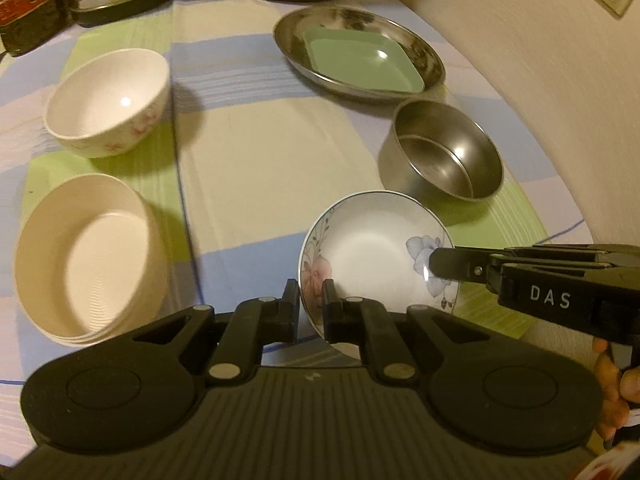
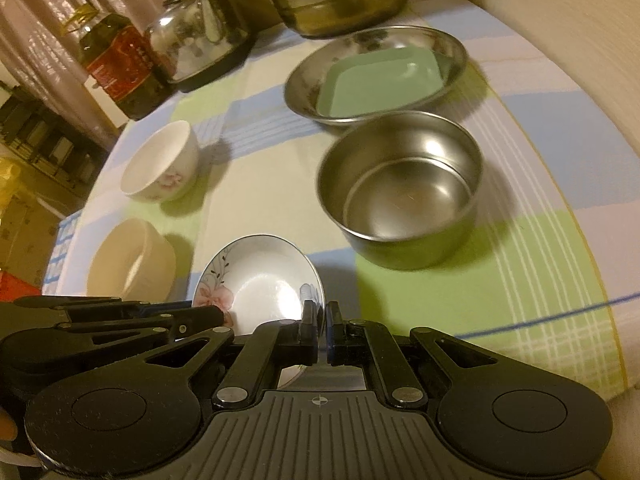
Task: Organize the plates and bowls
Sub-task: 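Carry the saucer with the right gripper onto the green plate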
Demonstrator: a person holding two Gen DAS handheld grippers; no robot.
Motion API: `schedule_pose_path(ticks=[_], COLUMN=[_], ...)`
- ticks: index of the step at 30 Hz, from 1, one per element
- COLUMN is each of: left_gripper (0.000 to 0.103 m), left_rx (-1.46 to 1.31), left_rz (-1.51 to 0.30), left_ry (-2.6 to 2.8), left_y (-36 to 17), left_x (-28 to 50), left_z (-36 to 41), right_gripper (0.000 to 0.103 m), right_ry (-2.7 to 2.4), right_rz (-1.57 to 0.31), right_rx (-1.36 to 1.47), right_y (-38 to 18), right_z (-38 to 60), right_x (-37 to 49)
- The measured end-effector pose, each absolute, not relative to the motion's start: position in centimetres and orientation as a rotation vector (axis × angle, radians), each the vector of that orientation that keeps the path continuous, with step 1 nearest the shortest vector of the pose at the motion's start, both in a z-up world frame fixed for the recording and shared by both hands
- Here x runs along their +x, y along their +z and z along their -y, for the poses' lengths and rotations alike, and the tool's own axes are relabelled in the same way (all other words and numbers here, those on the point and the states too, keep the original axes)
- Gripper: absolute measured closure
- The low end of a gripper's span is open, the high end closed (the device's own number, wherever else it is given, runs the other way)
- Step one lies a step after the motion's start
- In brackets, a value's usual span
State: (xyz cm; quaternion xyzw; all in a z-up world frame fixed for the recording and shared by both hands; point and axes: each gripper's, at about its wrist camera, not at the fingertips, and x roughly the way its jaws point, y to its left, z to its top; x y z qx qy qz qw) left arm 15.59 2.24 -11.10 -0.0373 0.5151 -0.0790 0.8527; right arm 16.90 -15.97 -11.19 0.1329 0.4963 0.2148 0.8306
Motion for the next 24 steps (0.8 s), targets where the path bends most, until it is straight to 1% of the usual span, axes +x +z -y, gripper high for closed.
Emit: schedule_pose_path(ticks=[11,24], left_gripper=[0.093,0.093], left_rx=[-0.096,-0.068], left_rz=[-1.024,-0.952], left_ry=[-0.108,-0.165], left_y=[-8.5,-6.5], left_x=[18.0,25.1], left_z=[-4.1,-2.8], right_gripper=[0.099,0.099], right_ry=[0.515,0.463], right_rz=[-0.997,-0.934], right_rx=[0.289,0.311], right_y=[-9.4,-7.7], right_z=[14.3,16.0], right_x=[20.1,25.7])
